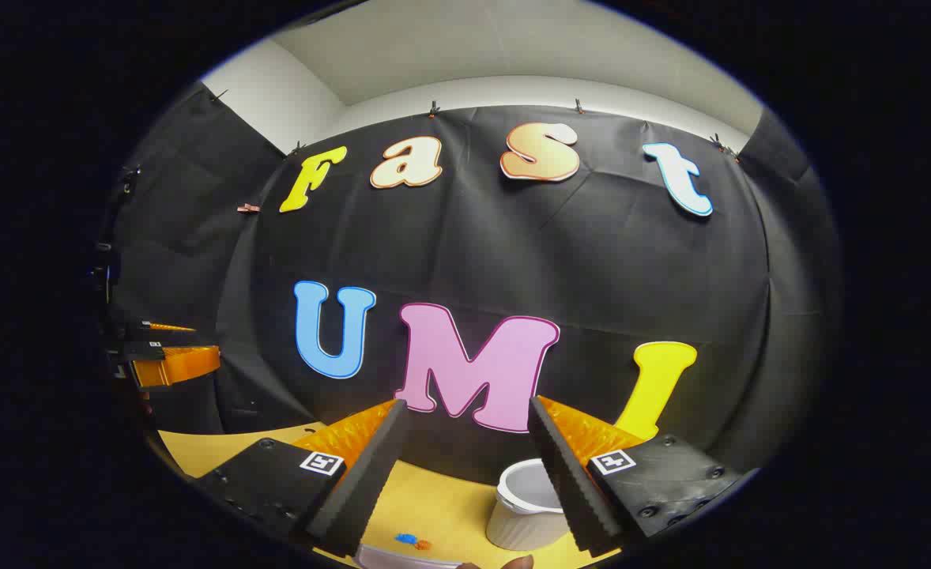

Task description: Pick up the small broom and dustpan from the desktop, sweep the trash into the dustpan with the broom, and then empty the trash into the garbage bin.

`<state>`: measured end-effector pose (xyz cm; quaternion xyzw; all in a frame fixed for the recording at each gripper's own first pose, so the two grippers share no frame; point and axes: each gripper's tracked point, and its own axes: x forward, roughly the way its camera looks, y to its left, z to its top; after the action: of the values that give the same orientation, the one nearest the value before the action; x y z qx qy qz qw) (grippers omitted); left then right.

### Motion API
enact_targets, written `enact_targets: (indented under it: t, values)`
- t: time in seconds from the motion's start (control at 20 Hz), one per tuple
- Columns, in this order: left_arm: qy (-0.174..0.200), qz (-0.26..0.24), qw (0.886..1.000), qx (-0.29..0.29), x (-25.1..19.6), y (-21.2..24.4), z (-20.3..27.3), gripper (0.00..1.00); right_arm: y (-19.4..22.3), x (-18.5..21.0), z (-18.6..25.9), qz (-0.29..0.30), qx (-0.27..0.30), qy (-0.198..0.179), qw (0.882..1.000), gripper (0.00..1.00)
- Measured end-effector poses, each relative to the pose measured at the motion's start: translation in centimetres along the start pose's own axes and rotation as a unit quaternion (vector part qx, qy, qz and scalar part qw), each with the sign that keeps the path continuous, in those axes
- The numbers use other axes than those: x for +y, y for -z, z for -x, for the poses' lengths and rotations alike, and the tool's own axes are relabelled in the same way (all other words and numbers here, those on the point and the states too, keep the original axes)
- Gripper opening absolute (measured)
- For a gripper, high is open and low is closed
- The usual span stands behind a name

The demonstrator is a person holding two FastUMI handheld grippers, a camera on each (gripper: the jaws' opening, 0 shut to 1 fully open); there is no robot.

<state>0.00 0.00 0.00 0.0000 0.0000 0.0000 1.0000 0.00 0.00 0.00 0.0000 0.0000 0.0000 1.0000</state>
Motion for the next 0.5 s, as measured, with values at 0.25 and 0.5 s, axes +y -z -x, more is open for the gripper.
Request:
enact_targets:
  t: [0.25,0.5]
  values:
    - [0.030,-0.012,0.999,0.008,0.3,1.4,-1.1,0.96,0.7,1.1,2.2,-0.003,0.016,0.003,1.000,0.97]
    - [0.061,-0.016,0.998,0.026,0.7,3.5,-1.9,0.96,2.9,3.6,4.0,0.001,0.059,-0.011,0.998,0.97]
